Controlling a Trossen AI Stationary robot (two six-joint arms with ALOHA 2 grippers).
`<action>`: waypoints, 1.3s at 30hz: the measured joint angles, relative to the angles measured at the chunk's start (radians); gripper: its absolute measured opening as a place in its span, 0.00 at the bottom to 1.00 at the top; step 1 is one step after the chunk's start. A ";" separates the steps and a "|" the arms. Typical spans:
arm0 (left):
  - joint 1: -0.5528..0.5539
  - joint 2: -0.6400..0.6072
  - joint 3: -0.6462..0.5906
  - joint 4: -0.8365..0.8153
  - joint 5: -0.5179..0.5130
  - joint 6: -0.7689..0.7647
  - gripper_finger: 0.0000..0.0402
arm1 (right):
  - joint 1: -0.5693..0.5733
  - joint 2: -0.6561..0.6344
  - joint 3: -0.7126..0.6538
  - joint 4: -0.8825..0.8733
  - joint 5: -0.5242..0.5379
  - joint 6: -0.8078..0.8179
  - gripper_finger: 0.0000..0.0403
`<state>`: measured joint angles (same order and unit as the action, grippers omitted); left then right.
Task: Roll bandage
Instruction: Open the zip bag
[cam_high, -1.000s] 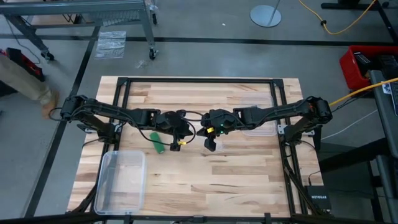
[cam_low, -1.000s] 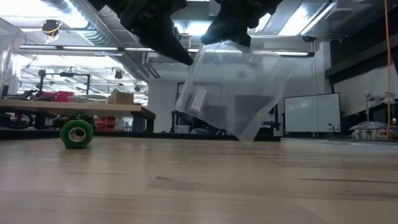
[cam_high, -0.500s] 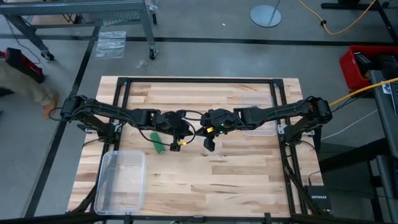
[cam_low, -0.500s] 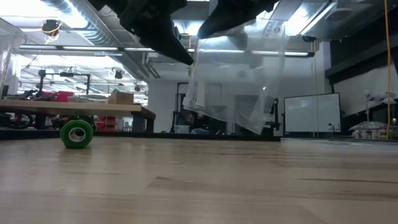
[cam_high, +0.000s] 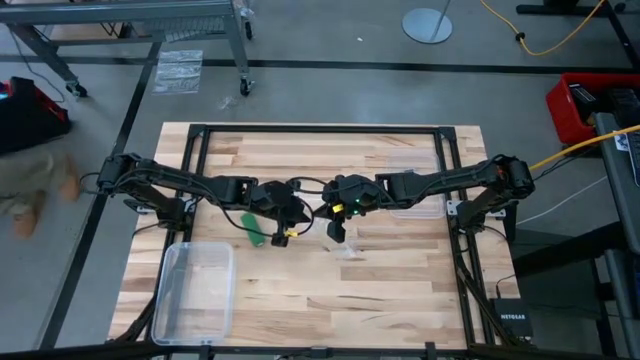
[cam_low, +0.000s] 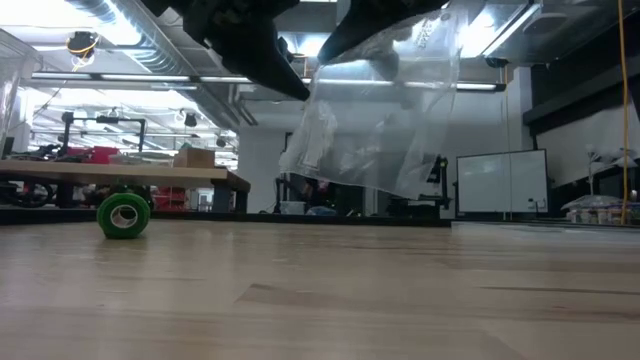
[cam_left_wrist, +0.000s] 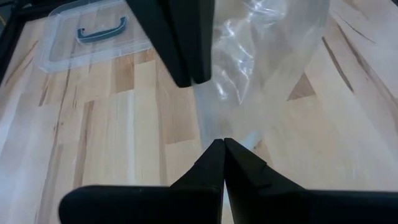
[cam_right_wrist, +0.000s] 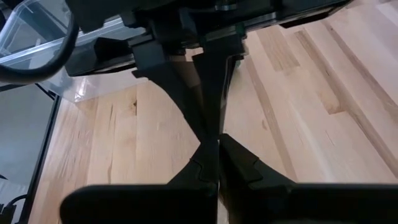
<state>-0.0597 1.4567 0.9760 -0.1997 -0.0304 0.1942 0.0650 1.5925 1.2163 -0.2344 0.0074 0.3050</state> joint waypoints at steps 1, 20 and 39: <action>0.000 0.000 0.000 0.000 0.002 0.002 0.00 | 0.000 0.000 0.000 0.000 0.000 0.000 0.00; 0.001 0.000 0.000 -0.029 -0.096 0.018 0.01 | 0.000 0.000 0.000 -0.078 0.000 0.000 0.00; 0.000 -0.001 -0.002 -0.061 -0.096 -0.017 0.01 | 0.000 0.000 0.000 -0.050 0.000 0.000 0.00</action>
<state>-0.0593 1.4555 0.9745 -0.2607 -0.1268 0.1773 0.0650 1.5925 1.2167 -0.2848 0.0073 0.3050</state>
